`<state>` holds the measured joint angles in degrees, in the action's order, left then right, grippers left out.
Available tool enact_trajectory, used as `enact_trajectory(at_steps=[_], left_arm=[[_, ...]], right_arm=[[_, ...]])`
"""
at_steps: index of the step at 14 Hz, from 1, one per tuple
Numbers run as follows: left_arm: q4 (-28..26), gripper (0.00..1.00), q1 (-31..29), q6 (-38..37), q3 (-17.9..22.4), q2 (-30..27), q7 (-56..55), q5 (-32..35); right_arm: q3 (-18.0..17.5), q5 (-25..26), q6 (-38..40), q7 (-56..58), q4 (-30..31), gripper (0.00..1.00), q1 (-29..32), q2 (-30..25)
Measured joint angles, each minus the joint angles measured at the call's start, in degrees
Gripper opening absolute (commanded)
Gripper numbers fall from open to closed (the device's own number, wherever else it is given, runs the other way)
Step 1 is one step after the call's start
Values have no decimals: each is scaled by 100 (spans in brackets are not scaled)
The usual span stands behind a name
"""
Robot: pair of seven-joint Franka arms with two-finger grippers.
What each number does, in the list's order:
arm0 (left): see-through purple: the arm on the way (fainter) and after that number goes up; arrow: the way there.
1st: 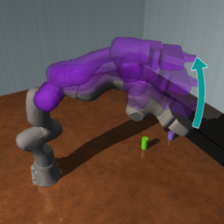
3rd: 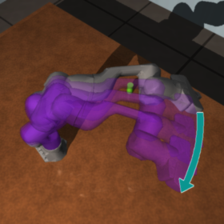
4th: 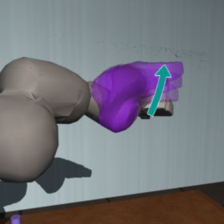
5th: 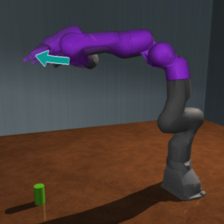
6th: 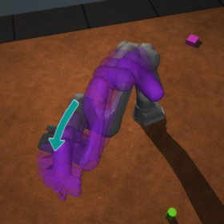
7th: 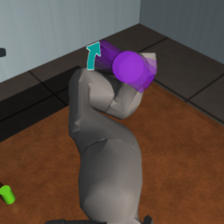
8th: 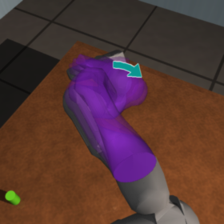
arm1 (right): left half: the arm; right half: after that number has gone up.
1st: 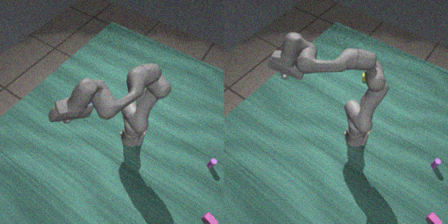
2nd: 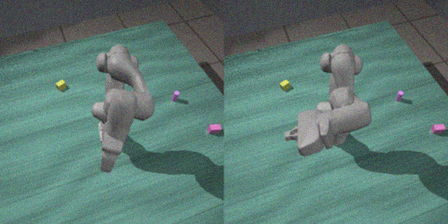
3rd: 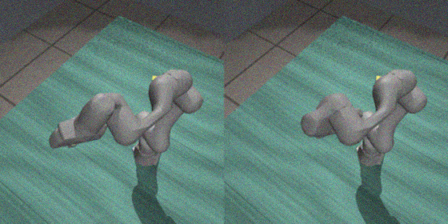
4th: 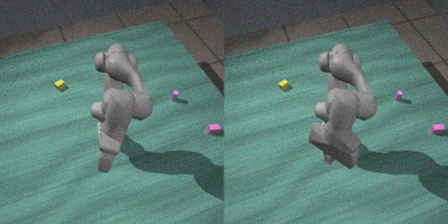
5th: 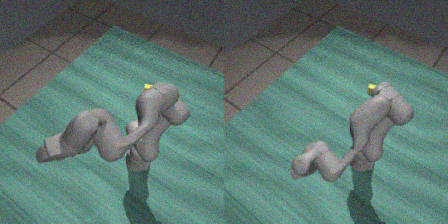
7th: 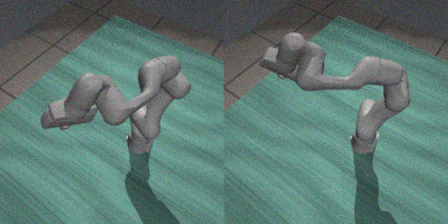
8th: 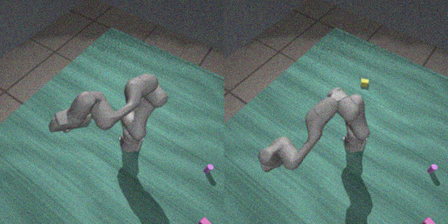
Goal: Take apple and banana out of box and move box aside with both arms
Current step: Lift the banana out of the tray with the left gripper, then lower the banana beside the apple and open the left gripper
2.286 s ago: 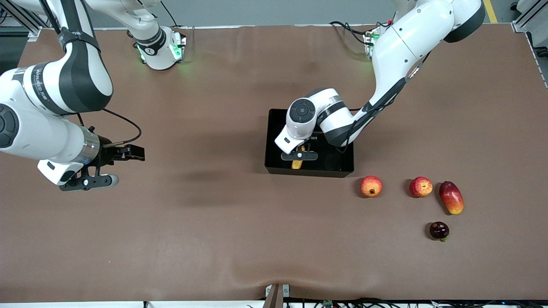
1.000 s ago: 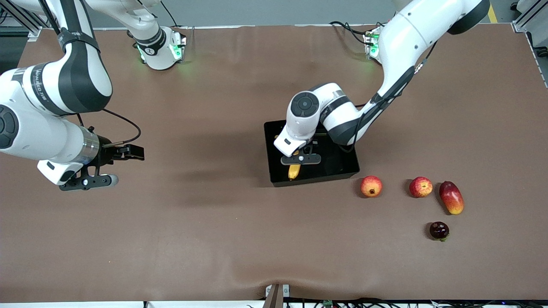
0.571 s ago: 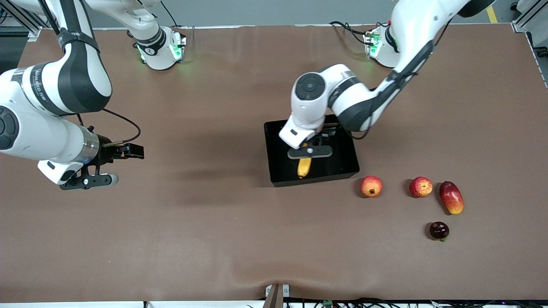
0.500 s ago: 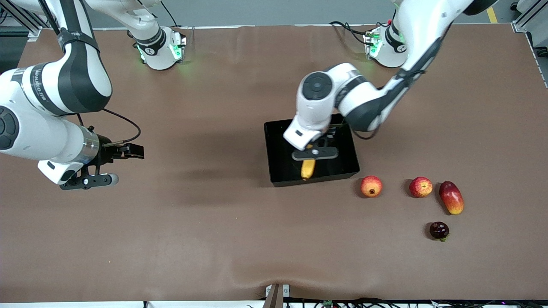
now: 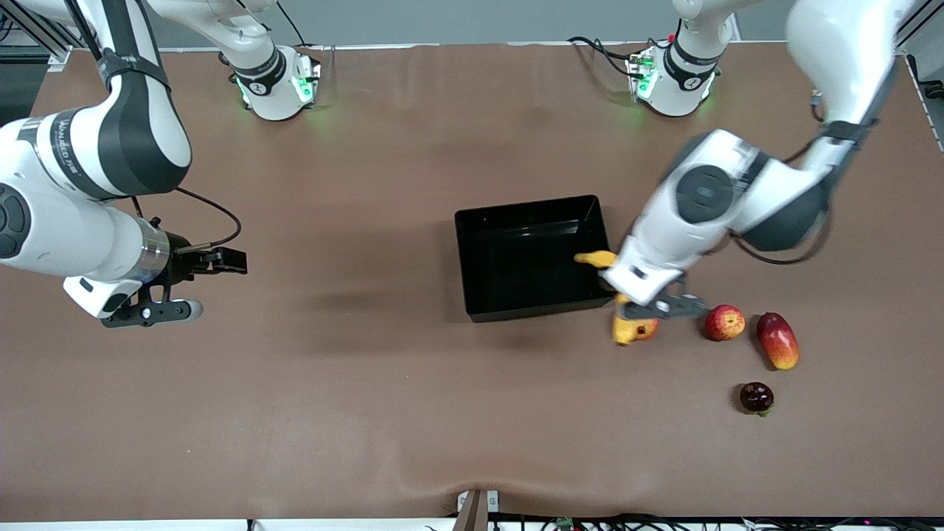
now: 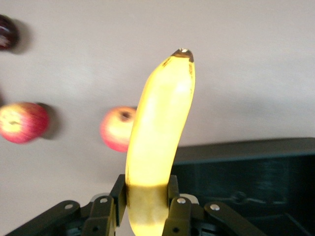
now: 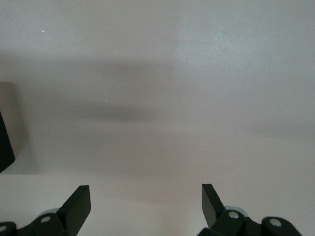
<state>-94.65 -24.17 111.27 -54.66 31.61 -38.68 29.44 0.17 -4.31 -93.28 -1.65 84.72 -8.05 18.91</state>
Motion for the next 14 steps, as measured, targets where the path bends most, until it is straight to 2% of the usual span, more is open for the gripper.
enact_trajectory(at_steps=[4,8,14], left_arm=[[63,0,-632,0,148,141,1104,107],[279,0,-658,164,687,552,2294,254],[472,0,-540,835,1184,1236,3922,260]], right_arm=[[0,0,10,0,1,100,0,0],[1,0,13,0,2,100,0,0],[6,0,14,0,2,100,1,0]])
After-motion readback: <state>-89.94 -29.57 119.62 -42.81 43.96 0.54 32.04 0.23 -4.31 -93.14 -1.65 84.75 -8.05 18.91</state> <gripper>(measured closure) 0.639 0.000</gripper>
